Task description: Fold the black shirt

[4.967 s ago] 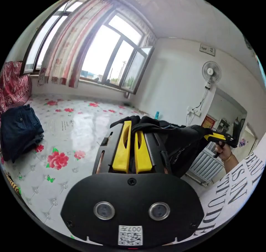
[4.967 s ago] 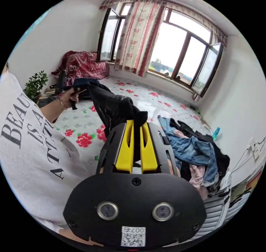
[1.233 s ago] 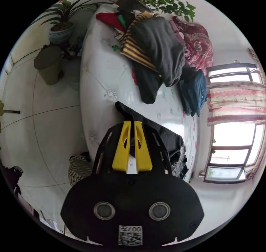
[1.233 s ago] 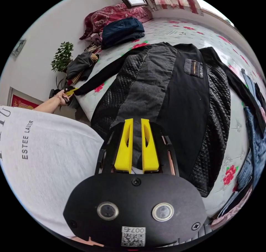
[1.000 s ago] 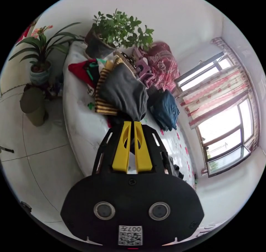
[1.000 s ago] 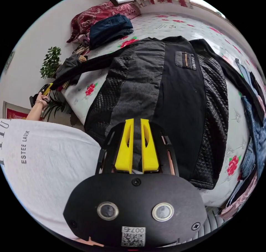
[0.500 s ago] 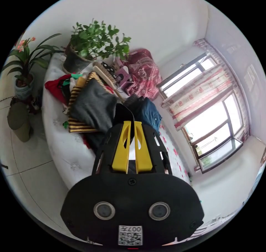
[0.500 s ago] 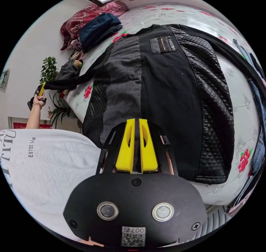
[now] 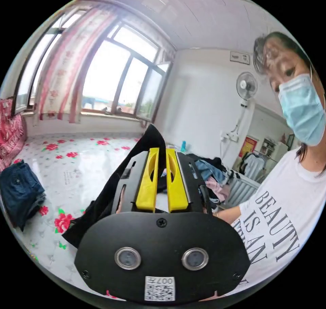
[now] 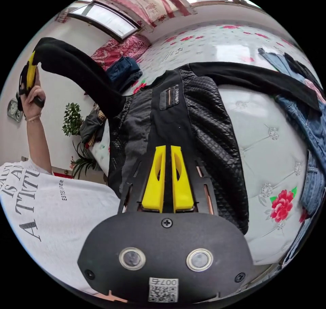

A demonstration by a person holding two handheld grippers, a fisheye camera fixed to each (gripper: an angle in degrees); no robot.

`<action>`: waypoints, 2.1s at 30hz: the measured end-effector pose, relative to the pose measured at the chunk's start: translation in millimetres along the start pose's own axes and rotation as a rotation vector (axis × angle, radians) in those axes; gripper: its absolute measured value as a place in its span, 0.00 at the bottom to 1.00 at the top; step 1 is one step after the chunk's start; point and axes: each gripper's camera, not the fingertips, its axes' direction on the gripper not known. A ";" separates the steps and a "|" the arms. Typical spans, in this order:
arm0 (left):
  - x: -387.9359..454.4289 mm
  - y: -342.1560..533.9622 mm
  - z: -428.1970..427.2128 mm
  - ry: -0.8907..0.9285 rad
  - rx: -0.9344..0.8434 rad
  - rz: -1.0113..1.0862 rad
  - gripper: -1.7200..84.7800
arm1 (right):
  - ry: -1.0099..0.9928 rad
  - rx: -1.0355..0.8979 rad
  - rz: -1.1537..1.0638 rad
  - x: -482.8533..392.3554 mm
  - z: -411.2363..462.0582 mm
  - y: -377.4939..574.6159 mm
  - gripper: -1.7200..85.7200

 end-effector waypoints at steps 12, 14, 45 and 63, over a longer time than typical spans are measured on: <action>-46.0 170.9 62.3 -0.495 -0.713 -0.363 0.18 | 0.083 0.087 0.066 48.7 -30.2 7.9 0.08; -54.5 172.2 67.4 -0.567 -0.763 -0.356 0.18 | 0.176 0.089 -0.053 25.2 -21.0 -15.1 0.10; -47.2 55.0 14.0 -0.717 -0.562 -0.405 0.09 | 0.085 -0.287 -0.330 -29.8 77.1 -48.1 0.07; -108.5 84.0 33.0 -0.801 -0.703 -0.825 0.01 | 0.342 0.585 0.705 221.3 -114.7 -43.9 0.09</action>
